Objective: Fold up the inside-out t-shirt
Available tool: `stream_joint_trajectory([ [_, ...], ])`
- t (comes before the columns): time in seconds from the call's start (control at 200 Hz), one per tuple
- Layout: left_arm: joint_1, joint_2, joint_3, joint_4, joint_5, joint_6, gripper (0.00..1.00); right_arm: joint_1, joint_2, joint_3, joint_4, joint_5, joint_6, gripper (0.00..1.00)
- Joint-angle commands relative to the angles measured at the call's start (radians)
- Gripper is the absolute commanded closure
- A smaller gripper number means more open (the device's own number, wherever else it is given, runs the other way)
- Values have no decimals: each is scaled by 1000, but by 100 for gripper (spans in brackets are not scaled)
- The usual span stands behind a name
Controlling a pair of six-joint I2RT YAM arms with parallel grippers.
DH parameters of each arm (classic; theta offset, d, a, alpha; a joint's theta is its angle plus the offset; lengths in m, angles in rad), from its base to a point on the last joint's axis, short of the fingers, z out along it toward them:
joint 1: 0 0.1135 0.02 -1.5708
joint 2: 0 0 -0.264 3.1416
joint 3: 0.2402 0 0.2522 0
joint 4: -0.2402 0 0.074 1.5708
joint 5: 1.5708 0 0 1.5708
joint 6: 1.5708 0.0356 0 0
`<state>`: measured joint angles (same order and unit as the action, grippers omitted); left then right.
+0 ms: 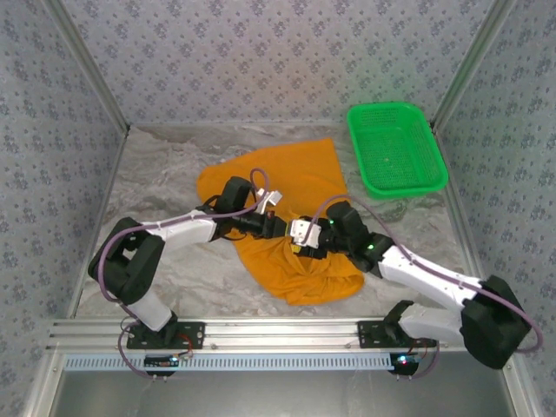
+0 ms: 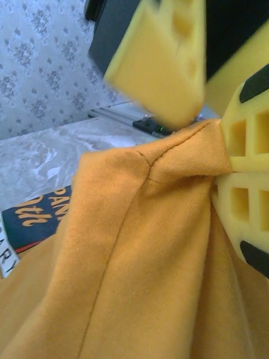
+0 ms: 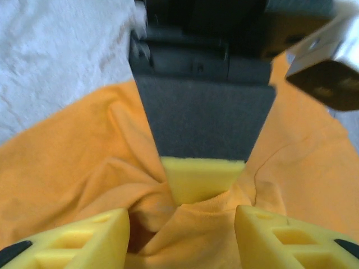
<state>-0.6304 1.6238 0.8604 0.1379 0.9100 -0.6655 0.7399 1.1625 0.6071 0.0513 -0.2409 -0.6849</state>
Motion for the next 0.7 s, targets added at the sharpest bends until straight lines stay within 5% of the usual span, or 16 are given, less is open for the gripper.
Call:
stream_joint_trajectory([
  [0.0,-2,-33,-15,99,110,-70,98,36,78,-37,185,239,124,48],
  [0.11,5,-42,-27,99,121,-62,96,32,114,-21,172,277,142,84],
  [0.185,23,-58,-27,2,89,15,96,-30,80,4,80,69,123,100],
  [0.275,60,-74,-34,-145,-3,146,98,-131,55,68,-73,-294,49,100],
  [0.365,105,-55,-58,-205,-58,244,99,-194,88,187,-280,-512,-27,100],
  [0.49,89,-23,-38,-334,-402,412,100,-279,202,321,-470,-796,-44,100],
  [0.615,68,-58,-58,-271,-489,412,94,-319,398,466,-605,-918,-25,100],
  [0.695,46,-97,-76,-262,-588,414,94,-320,486,528,-648,-913,-33,90],
])
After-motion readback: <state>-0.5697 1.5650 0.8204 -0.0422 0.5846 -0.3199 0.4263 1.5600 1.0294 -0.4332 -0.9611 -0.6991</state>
